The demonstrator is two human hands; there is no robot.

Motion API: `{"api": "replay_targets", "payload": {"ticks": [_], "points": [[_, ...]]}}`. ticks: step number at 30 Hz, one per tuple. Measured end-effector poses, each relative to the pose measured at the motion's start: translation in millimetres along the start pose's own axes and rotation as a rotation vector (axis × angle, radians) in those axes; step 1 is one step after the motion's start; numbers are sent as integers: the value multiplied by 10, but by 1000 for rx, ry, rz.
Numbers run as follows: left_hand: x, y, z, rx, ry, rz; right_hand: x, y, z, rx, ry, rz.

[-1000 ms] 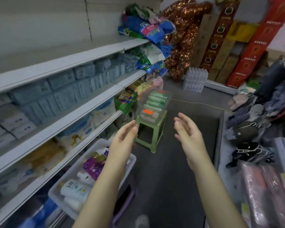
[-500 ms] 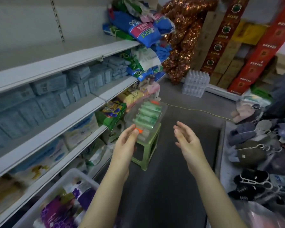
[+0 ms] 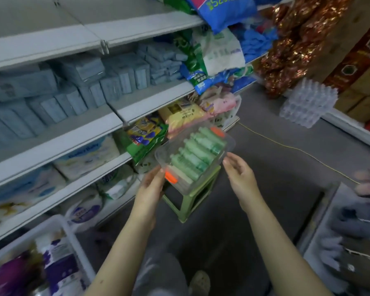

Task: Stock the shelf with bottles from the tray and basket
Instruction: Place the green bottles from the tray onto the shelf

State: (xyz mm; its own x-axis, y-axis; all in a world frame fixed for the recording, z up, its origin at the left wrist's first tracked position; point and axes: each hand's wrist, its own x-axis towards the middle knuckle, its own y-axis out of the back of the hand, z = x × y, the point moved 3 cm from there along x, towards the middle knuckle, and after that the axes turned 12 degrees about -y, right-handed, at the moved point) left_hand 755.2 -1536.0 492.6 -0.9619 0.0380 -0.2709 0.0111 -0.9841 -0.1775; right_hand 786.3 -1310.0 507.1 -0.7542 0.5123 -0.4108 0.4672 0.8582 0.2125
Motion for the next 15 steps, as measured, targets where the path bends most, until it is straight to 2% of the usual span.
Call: {"api": "replay_targets", "payload": {"ticks": [4, 8, 12, 15], "points": [[377, -109, -197, -27, 76, 144, 680, -97, -80, -54, -33, 29], [938, -212, -438, -7, 83, 185, 1444, -283, -53, -165, -85, -5], [1566, -372, -785, 75, 171, 219, 2123, -501, 158, -388, -82, -107], [1860, -514, -1123, 30, 244, 239, 2544, -629, 313, -562, -86, -159]]}}
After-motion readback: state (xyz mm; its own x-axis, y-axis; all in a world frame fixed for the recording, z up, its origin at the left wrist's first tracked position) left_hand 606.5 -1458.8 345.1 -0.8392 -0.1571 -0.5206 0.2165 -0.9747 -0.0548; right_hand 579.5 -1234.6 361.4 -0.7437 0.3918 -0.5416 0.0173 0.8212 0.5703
